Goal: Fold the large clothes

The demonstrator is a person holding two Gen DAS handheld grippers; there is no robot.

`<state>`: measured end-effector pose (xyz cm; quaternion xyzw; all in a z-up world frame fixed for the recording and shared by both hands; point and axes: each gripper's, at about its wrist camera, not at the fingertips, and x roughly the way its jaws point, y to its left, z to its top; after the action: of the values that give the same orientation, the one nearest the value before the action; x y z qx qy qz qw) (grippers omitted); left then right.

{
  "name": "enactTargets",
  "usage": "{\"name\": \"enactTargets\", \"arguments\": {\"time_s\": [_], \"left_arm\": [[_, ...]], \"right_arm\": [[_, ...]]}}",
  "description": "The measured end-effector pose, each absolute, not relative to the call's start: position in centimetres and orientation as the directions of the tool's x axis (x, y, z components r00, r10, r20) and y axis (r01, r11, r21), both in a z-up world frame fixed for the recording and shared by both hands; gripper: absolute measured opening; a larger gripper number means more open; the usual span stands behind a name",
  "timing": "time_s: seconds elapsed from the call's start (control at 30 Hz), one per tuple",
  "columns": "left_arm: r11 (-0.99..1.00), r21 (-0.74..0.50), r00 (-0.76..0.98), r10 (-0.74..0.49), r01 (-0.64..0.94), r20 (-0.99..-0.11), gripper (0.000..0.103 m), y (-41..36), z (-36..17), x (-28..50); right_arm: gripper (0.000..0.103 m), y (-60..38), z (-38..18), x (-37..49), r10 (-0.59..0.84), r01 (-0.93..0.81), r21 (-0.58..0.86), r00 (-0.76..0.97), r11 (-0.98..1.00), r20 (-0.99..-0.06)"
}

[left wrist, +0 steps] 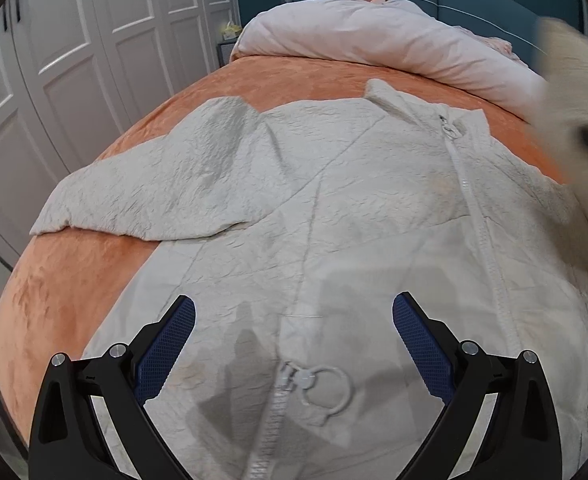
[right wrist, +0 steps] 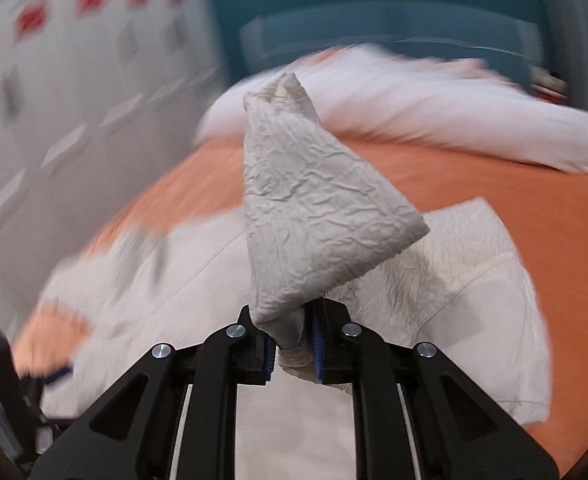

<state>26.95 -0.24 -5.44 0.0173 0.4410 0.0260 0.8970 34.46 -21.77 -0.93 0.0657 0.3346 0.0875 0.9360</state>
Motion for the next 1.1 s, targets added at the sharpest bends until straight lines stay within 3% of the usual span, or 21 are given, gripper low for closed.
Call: {"name": "enactTargets", "arguments": {"time_s": [0.03, 0.07, 0.1, 0.17, 0.27, 0.6, 0.73, 0.8, 0.87, 0.93, 0.97, 1.1], "left_arm": [[0.998, 0.050, 0.606, 0.059, -0.031, -0.793, 0.097, 0.2, -5.4, 27.0], [0.999, 0.046, 0.605, 0.054, -0.028, -0.795, 0.097, 0.5, -5.4, 27.0], [0.999, 0.042, 0.603, 0.047, -0.022, -0.796, 0.097, 0.8, -5.4, 27.0], [0.999, 0.047, 0.596, 0.046, -0.013, -0.802, 0.095, 1.5, -5.5, 27.3], [0.999, 0.042, 0.590, 0.025, 0.014, -0.807, 0.096, 2.4, -6.2, 27.7], [0.975, -0.216, 0.574, -0.153, -0.042, -0.804, 0.096, 3.0, -5.8, 32.3], [0.917, -0.395, 0.465, -0.330, -0.046, -0.821, 0.094, 1.4, -8.4, 35.3], [0.908, -0.417, 0.451, -0.355, -0.044, -0.819, 0.080, 0.4, -9.0, 36.0], [0.917, -0.397, 0.458, -0.365, 0.029, -0.810, 0.035, -0.9, -8.8, 36.7], [0.910, -0.406, 0.469, -0.393, 0.078, -0.791, 0.017, -1.5, -8.2, 37.3], [0.910, -0.405, 0.486, -0.394, 0.088, -0.780, 0.010, -1.5, -7.7, 37.5], [0.921, -0.368, 0.604, -0.366, 0.127, -0.708, 0.007, -0.6, -4.0, 38.5]], "right_arm": [[0.023, -18.2, -3.0, 35.1, 0.232, -0.177, 0.151, 0.713, 0.973, -0.661], [0.040, -16.1, -4.5, 35.2, 0.233, -0.204, 0.126, 0.684, 0.971, -0.691], [0.047, -14.4, -5.8, 35.2, 0.218, -0.219, 0.092, 0.667, 0.971, -0.712], [0.048, -11.9, -7.1, 34.0, 0.156, -0.224, -0.002, 0.685, 0.975, -0.712], [0.055, -13.3, -6.4, 31.8, 0.182, -0.197, 0.056, 0.708, 0.979, -0.683], [0.056, -27.6, -5.7, 29.0, -0.055, 0.138, 0.067, 0.725, 0.988, -0.687], [0.056, -31.7, -6.4, 30.1, -0.125, 0.249, 0.076, 0.700, 0.966, -0.703], [0.056, -32.9, -6.8, 30.6, -0.133, 0.275, 0.088, 0.691, 0.958, -0.710], [0.056, -33.4, -6.7, 31.0, -0.145, 0.278, 0.074, 0.690, 0.958, -0.709], [0.056, -33.2, -6.3, 31.2, -0.148, 0.266, 0.059, 0.693, 0.962, -0.705], [0.056, -33.1, -6.2, 31.3, -0.147, 0.260, 0.055, 0.695, 0.964, -0.704], [0.056, -32.7, -5.7, 32.1, -0.127, 0.233, 0.059, 0.705, 0.971, -0.698]]}}
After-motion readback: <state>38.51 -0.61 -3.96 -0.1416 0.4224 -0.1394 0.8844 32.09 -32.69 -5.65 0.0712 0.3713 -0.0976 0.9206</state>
